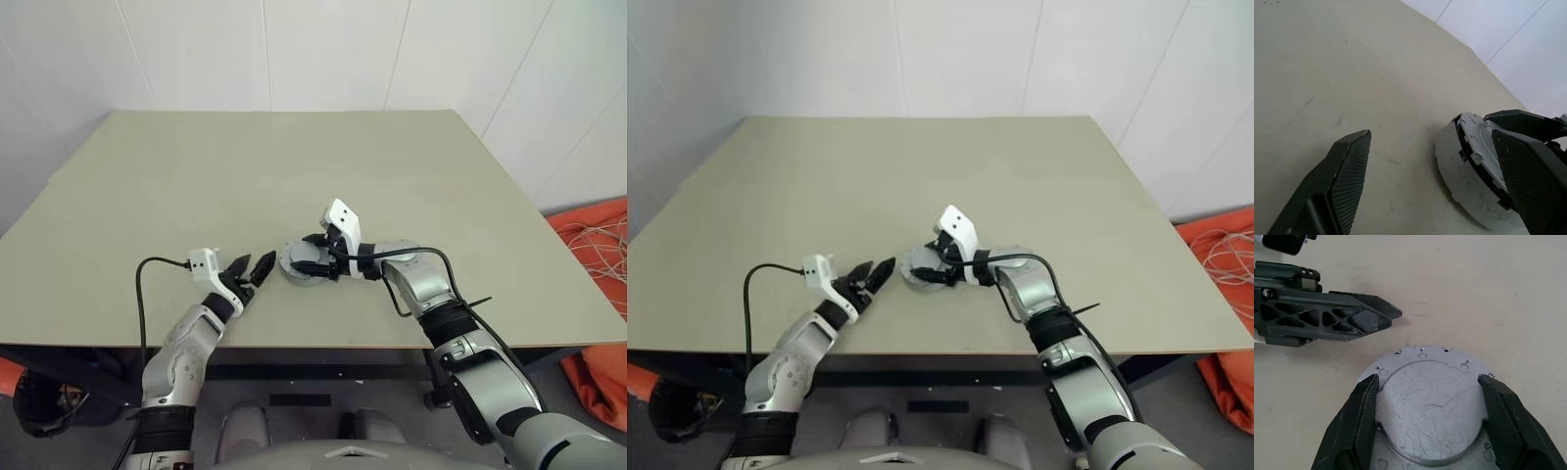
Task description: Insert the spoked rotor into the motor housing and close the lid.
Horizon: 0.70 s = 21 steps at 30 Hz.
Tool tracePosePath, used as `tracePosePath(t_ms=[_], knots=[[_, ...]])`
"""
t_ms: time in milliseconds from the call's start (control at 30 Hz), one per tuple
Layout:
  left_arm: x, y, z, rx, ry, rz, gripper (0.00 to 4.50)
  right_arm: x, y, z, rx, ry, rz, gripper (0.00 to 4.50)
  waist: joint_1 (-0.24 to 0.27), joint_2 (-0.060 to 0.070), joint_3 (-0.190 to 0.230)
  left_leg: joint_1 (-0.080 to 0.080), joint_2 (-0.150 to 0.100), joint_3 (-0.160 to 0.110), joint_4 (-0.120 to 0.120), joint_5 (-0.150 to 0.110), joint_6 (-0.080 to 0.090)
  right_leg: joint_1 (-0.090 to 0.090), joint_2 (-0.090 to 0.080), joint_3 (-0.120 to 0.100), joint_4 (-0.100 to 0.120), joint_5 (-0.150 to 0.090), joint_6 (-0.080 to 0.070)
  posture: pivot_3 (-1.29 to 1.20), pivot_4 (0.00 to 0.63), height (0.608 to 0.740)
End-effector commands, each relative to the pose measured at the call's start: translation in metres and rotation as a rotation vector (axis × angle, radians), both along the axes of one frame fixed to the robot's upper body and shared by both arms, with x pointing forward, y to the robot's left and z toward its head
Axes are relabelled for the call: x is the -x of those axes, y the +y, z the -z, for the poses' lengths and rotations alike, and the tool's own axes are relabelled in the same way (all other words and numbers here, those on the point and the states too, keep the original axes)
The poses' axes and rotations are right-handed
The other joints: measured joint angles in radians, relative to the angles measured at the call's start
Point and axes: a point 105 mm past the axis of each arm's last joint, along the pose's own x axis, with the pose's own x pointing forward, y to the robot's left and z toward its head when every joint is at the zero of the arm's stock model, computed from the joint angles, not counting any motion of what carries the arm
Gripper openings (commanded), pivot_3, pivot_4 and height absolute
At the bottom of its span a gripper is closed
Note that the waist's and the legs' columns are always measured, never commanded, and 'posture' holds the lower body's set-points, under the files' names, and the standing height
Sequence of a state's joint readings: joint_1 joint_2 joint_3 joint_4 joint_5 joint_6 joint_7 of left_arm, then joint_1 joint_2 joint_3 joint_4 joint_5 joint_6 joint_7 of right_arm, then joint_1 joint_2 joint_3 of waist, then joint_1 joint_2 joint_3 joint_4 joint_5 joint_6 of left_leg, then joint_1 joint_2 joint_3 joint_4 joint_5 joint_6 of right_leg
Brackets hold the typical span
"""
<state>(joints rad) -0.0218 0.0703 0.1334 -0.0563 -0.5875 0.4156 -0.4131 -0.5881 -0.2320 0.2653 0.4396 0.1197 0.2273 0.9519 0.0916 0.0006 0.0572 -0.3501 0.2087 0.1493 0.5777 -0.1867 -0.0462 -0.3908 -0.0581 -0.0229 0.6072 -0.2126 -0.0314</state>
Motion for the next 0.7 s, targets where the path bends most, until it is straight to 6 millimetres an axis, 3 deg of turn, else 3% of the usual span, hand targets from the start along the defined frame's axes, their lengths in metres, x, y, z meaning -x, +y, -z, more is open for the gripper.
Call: tracePosePath(t_ms=[33,700], knots=[[0.004,-0.002,-0.017,0.014,-0.061,0.047,4.21,-0.006,-0.001,-0.011,-0.01,-0.047,0.024,3.12,0.0,0.0,0.0,0.0,0.0,0.0,0.0,0.0,0.0,0.0,0.0,0.0,0.0,0.0,0.0,0.0,0.0,0.74],[0.014,-0.004,-0.012,-0.016,-0.042,0.104,4.21,-0.002,-0.002,-0.002,0.074,-0.064,-0.01,3.12,0.0,0.0,0.0,0.0,0.0,0.0,0.0,0.0,0.0,0.0,0.0,0.0,0.0,-0.001,0.001,0.0,0.0,0.74]])
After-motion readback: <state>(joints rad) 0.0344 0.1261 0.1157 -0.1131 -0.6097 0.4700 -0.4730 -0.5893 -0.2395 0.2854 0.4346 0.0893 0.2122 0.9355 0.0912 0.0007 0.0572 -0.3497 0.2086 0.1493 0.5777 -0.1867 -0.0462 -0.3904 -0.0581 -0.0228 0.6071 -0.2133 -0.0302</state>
